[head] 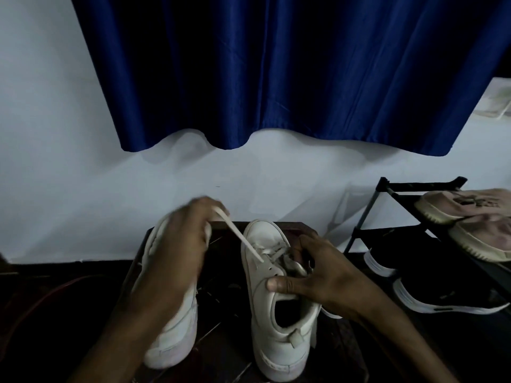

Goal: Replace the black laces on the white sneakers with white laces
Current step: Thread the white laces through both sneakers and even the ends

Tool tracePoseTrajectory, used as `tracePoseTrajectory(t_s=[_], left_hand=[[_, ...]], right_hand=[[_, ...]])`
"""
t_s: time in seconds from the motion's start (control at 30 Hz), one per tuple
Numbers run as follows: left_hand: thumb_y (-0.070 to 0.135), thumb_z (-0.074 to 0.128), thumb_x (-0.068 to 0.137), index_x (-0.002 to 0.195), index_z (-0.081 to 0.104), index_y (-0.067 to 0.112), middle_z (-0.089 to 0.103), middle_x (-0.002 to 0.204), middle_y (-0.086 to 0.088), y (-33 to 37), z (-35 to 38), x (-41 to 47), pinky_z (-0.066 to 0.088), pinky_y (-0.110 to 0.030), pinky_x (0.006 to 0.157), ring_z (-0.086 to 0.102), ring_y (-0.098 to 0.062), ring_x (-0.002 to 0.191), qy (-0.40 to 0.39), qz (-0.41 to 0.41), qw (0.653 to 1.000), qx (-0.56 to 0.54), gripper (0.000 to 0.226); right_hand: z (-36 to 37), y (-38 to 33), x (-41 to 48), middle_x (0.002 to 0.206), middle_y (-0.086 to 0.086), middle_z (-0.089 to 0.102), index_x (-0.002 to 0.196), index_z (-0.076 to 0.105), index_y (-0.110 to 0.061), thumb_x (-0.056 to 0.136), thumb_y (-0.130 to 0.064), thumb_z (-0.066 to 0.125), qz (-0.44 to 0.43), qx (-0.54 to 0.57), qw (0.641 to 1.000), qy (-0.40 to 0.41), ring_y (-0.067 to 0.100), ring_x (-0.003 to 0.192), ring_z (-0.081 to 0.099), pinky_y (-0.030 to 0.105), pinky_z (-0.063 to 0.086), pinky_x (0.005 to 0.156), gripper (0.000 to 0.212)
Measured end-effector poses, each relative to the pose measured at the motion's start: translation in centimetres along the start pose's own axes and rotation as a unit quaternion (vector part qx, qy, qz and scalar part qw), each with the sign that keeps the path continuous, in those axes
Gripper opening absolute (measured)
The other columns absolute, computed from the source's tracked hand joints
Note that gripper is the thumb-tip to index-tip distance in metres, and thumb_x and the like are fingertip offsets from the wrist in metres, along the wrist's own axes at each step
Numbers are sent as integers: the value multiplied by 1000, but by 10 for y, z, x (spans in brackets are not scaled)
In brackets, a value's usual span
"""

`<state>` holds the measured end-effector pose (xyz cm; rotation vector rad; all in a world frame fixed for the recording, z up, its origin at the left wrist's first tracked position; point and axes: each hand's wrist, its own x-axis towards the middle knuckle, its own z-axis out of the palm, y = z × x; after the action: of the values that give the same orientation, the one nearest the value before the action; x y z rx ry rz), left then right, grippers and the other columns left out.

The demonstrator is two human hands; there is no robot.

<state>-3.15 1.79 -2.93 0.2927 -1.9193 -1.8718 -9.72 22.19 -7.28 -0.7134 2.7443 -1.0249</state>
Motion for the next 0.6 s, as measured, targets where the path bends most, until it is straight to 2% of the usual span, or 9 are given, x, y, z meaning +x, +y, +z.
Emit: tracePoseTrajectory(t_s=[0.07,0.13,0.17,0.2,0.23,0.3,0.33,0.43,0.6], left_hand=[[20,37,93,62,44,18,67,71,3,27,-12,3,30,-22,47,39,-12,59,16,-4,981,-196,32],[21,38,97,59,40,21,55,56,3,40,-15,1,24,-19,41,37,-10,52,-17,-11,967,-253,39],[24,41,99,57,43,21,45,49,6,37,-11,1,22,-18,38,33,-8,46,-31,-26,976,-215,42],[28,47,99,61,48,19,39,46,8,27,-7,-1,22,-18,37,30,-7,41,-39,-20,993,-112,39],[35,53,97,72,52,20,40,45,9,13,-1,-3,25,-19,38,32,-7,39,-52,19,997,58,29],[53,55,91,95,48,33,50,52,10,-17,10,-13,36,-24,48,51,-5,48,-91,108,922,360,22],[59,52,90,104,44,38,54,59,10,-27,16,-18,39,-28,55,60,-7,61,-110,129,887,429,26],[57,38,97,112,39,39,64,82,5,-42,30,-25,43,-33,66,65,-17,87,-129,127,846,501,24],[48,37,101,110,43,33,68,99,3,-47,31,-22,39,-32,69,65,-19,96,-91,155,804,567,18]], right_hand=[[-1,0,-1,83,-11,52,68,44,-33,41,-90,65,11,1,1000,-5,5,82,48,38,45,75,67],[-1,0,-1,83,-11,52,70,44,-30,41,-88,67,16,4,1000,-8,4,79,47,34,41,70,68],[-1,0,-1,83,-10,52,71,44,-29,41,-86,68,19,6,1000,-10,4,78,47,32,39,68,69],[-1,0,-1,83,-10,52,71,44,-28,42,-85,69,21,8,1000,-11,4,77,47,31,37,66,69],[-1,-1,-1,83,-9,52,72,44,-28,43,-84,71,21,14,1000,-12,4,76,46,29,36,65,69],[-2,-2,-1,82,-8,53,73,44,-27,46,-80,75,17,21,1000,-11,5,74,47,25,34,62,67],[-2,-3,-1,82,-7,54,73,45,-27,47,-77,76,14,19,1000,-11,5,73,47,23,34,60,65],[-3,-6,-2,85,-5,56,73,46,-25,50,-72,80,13,15,1000,-14,4,75,50,20,35,59,63],[-5,-8,-5,87,-6,57,73,45,-26,50,-74,78,39,0,999,-16,4,77,50,22,34,61,63]])
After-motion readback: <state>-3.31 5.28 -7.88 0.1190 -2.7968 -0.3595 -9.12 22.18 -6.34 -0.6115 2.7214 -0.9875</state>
